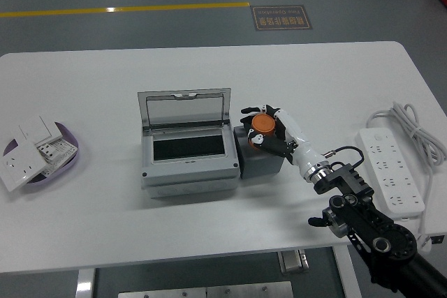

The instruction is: Pick up the cylinder from the cube,place it in the box,flap close box

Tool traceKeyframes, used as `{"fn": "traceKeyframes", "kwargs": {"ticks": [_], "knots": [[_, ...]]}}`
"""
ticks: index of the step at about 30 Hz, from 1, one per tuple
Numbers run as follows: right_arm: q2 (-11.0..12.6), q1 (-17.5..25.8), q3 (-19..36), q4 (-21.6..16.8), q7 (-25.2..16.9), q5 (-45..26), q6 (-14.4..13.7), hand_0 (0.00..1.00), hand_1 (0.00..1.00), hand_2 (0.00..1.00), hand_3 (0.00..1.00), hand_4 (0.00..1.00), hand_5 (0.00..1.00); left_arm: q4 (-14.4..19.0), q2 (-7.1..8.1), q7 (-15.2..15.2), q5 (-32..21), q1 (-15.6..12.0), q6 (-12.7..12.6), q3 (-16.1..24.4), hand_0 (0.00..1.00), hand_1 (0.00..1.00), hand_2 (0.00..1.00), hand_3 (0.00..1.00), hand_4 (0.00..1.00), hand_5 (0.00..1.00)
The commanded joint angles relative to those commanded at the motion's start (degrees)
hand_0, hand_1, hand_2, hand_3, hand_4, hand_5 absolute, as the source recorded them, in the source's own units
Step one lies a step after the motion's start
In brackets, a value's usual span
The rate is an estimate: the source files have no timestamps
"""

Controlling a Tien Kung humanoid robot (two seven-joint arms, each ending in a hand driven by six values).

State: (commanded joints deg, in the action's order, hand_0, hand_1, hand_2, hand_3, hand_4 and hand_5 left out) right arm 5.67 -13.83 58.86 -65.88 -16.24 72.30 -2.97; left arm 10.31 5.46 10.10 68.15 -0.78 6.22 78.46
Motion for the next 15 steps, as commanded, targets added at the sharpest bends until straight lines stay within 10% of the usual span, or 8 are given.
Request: {"fn": "traceKeyframes", "kwargs": {"ticks": [15], "knots": [[1.07,-0.16,-2.83,-8.38,-0.89,-1.53,-4.88,0.658,0.584,0.502,0.408,0.151,0.002,0.00,-0.08,-0.05,-0.06,-0.12,-0.03,0.22,0.640,0.672,0.660,0.707,0.755,0.313]]}}
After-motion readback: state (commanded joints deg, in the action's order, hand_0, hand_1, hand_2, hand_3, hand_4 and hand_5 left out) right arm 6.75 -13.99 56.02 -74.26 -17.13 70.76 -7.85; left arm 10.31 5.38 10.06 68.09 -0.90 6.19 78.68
